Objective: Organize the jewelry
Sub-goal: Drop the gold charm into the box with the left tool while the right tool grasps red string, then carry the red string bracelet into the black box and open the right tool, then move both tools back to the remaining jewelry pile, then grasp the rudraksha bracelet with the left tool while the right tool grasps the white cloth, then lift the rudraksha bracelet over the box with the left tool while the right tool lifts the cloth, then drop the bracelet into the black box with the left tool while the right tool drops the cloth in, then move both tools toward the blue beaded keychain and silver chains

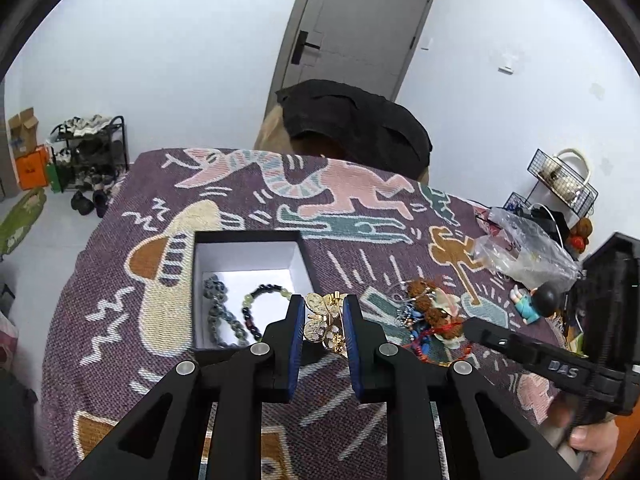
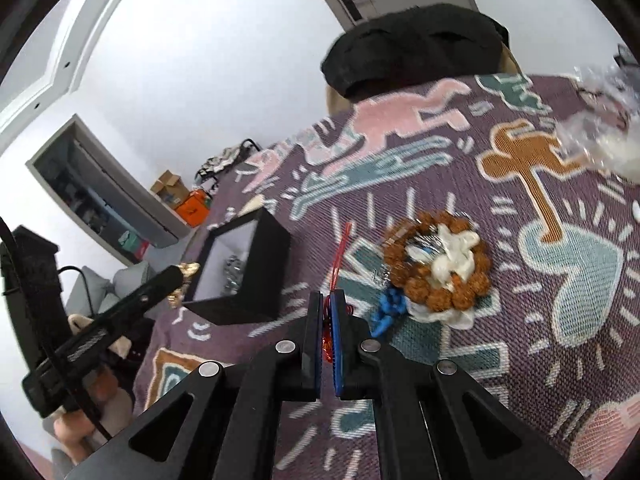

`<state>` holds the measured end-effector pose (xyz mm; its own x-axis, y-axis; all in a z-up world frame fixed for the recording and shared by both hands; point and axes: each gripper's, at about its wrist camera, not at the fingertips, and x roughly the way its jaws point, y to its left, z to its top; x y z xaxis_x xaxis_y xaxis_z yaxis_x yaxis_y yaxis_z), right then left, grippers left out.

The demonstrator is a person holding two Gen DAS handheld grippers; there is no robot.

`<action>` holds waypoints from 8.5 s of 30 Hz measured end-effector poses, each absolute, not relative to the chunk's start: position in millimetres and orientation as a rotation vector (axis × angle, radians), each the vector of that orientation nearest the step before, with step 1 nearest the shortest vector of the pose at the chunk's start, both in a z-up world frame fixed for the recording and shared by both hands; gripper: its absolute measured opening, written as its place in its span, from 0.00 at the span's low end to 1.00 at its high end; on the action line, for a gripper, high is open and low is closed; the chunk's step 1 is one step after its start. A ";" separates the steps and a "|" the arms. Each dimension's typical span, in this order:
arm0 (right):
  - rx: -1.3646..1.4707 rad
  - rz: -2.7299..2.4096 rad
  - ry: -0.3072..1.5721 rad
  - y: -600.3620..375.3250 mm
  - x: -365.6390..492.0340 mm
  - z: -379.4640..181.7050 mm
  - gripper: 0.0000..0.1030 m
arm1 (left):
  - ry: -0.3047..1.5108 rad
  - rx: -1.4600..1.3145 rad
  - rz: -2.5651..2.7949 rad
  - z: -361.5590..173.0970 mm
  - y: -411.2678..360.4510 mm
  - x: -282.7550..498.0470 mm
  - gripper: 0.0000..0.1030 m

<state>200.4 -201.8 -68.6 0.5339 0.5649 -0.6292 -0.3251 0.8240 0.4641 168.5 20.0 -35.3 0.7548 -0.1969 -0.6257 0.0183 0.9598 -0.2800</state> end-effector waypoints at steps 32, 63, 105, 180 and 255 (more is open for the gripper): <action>0.260 0.677 0.769 -104.1 214.0 -11.5 0.05 | 0.661 -0.305 0.046 -26.6 97.7 160.2 0.80; 0.246 0.523 0.756 -171.5 196.9 -31.0 0.72 | 0.641 -0.263 -0.049 -14.6 51.6 153.3 0.93; 0.517 0.330 0.769 -335.4 190.1 -81.8 0.78 | 0.838 -0.177 -0.292 -48.7 -85.1 218.2 0.52; 0.376 0.421 0.974 -233.7 250.9 -129.2 0.44 | 0.748 -0.269 -0.292 1.1 -35.6 208.1 0.19; 0.356 0.590 0.802 -151.6 218.9 -42.0 0.78 | 0.675 -0.380 -0.073 -7.8 88.2 167.5 0.86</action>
<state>218.9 -151.6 -42.0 0.5486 0.6163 -0.5650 -0.3562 0.7836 0.5090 167.5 88.2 -7.8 0.7811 -0.1876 -0.5956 -0.0563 0.9288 -0.3663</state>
